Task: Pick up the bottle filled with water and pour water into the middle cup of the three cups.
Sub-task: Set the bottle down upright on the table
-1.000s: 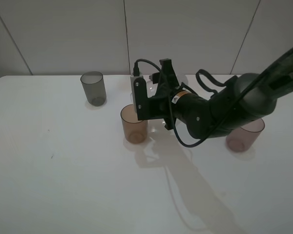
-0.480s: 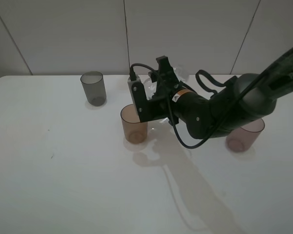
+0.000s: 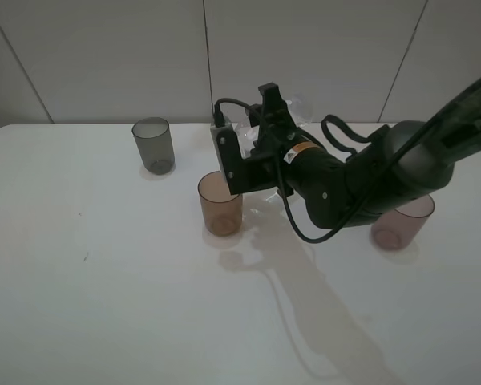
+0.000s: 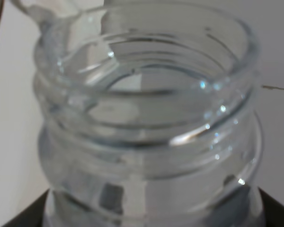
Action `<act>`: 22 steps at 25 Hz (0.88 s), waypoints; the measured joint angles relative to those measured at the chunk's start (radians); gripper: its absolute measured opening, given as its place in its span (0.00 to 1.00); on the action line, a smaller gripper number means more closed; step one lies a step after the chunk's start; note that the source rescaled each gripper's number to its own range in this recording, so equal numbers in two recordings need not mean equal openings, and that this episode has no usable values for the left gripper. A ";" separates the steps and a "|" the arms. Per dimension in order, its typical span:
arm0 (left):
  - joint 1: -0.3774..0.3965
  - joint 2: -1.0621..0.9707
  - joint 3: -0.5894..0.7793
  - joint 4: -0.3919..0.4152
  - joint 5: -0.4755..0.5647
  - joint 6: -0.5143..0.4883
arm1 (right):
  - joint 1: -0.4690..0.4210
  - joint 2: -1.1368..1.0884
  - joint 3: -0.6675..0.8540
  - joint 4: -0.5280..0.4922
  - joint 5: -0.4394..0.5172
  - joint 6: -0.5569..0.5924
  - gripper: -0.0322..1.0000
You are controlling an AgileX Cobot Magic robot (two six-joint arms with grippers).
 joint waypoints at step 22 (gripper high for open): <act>0.000 0.000 0.000 0.000 0.000 0.000 | -0.003 0.000 -0.001 -0.031 -0.024 -0.097 0.05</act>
